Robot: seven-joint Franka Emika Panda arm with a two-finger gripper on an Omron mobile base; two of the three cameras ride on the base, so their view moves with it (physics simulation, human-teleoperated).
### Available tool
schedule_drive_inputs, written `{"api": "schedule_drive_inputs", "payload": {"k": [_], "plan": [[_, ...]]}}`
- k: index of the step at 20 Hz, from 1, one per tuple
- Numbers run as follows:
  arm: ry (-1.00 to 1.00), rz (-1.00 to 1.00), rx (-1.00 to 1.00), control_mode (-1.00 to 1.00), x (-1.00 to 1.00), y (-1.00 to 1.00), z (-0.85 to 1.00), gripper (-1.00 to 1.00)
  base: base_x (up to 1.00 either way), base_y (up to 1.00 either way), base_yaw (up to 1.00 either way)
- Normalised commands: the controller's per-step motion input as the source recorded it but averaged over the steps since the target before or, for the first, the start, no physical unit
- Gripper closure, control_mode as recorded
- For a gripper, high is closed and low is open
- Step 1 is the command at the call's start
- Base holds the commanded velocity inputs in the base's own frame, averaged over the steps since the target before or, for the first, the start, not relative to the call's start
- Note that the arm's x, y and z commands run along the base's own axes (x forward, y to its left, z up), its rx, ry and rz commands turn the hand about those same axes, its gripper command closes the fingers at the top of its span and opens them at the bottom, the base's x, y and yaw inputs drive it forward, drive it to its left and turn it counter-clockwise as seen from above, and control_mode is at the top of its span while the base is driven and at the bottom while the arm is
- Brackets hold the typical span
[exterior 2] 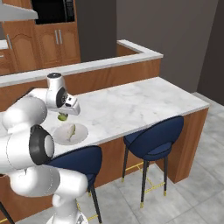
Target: Take the lemon wedge from the fridge and place it on the plate with fish on the dining counter.
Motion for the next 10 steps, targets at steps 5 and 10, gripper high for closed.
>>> {"api": "schedule_drive_inputs", "payload": {"k": [5,10], "plan": [[0.09,-0.03,-0.08,-1.0,0.18,-0.25,-0.59,1.0,0.0,0.0,0.0],[0.02,-0.01,-0.01,-1.0,0.17,-0.16,-0.35,1.0,0.0,0.0,0.0]]}}
